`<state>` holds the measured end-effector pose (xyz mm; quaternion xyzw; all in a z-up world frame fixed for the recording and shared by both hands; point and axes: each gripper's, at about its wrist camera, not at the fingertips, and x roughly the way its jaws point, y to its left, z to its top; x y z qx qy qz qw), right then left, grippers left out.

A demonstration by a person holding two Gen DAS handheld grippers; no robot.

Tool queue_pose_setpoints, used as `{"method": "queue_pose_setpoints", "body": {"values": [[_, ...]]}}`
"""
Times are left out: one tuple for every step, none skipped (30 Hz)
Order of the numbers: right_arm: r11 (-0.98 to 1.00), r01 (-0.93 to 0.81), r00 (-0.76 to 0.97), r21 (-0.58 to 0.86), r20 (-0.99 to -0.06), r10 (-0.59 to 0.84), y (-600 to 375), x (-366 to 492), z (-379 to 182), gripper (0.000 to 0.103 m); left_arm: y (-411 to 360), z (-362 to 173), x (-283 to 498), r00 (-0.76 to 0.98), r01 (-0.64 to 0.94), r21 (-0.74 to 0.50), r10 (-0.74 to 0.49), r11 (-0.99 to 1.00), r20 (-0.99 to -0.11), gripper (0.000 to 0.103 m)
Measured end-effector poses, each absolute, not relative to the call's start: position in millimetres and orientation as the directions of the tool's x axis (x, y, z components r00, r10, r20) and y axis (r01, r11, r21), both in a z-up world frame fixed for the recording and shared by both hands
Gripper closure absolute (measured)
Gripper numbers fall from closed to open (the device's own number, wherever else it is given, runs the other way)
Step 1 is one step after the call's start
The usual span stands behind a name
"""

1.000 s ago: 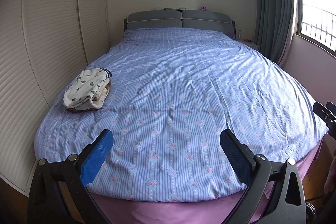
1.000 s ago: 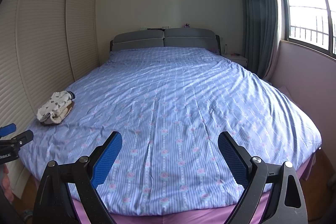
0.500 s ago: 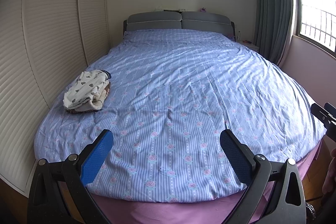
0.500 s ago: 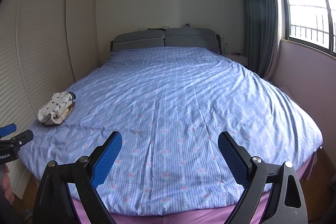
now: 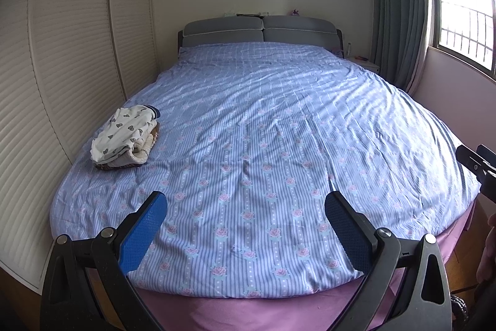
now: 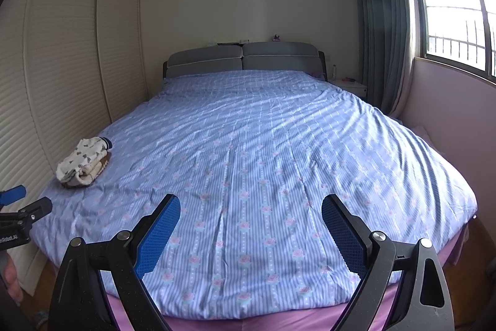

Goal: Fold small clothes

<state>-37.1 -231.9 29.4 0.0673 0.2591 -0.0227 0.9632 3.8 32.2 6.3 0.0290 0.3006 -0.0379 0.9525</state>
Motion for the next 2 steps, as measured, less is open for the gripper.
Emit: {"method": "queue_pose_setpoints", "body": {"values": [[0.990,0.079,0.865,0.118,-0.502,-0.009,-231.9,-37.2,29.3,0.009,31.4,6.1,3.2,0.819,0.089,0.037,-0.052,0.995,-0.572,0.000],[0.990,0.080,0.865,0.119,-0.502,-0.009,-231.4,-36.7,29.7,0.009,30.8,5.7,3.6,0.819,0.090,0.043,-0.050,0.995,-0.572,0.000]]}}
